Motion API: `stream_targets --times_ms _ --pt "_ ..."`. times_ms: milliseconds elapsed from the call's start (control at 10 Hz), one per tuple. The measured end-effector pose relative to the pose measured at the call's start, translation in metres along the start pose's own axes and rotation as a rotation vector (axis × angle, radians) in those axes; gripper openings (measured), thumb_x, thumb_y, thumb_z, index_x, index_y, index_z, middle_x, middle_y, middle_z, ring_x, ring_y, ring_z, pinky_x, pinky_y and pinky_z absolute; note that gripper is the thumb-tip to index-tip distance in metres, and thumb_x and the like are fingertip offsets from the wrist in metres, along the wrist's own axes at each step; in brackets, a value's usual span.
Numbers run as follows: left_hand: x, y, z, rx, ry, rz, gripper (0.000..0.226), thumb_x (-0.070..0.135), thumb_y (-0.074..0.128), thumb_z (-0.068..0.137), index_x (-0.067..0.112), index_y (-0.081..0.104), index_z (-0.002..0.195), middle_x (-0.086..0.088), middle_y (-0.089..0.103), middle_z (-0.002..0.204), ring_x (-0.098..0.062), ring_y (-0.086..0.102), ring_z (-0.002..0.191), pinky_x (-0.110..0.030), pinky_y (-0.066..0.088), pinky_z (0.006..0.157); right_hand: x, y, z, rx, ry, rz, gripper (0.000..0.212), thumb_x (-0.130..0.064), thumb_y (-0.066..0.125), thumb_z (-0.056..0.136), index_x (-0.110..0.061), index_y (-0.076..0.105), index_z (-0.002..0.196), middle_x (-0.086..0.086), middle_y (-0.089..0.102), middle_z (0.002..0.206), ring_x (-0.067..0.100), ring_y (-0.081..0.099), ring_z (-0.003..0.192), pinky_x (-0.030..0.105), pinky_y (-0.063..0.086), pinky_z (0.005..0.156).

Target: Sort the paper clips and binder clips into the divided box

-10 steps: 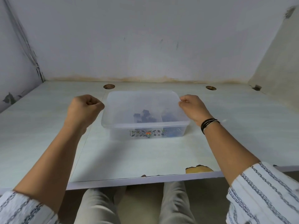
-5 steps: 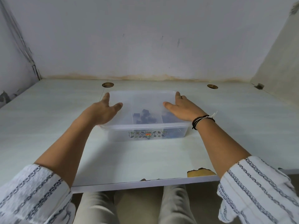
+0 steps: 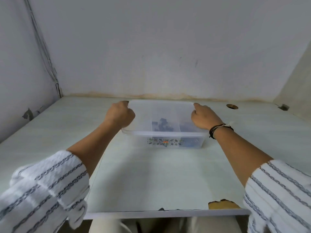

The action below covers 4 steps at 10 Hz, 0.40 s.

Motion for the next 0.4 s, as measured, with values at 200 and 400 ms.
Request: stream_targets --times_ms 200,400 --pt "0.001 0.006 0.057 0.015 -0.028 -0.075 0.033 0.014 0.048 0.089 0.003 0.068 0.113 -0.021 0.070 0.114 -0.040 0.066 0.102 -0.034 0.054 0.085 -0.012 0.002 0.055 0.028 0.021 0.031 0.039 -0.012 0.040 0.097 0.002 0.055 0.130 0.023 0.061 0.131 0.038 0.059 0.115 0.041 0.050 0.095" --pt "-0.014 0.025 0.078 0.060 -0.067 -0.090 0.039 0.024 0.053 0.088 0.006 0.058 0.122 -0.020 0.061 0.125 -0.040 0.058 0.113 -0.039 0.049 0.089 -0.003 0.014 0.073 0.094 0.047 -0.033 0.036 -0.021 0.039 0.097 -0.005 0.059 0.123 0.018 0.057 0.130 0.038 0.057 0.114 0.041 0.050 0.090"
Point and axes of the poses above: each hand's wrist, its own z-axis towards the middle knuckle, its own y-axis out of the palm, x = y × z, the point moved 9 cm from there along z, towards the middle knuckle
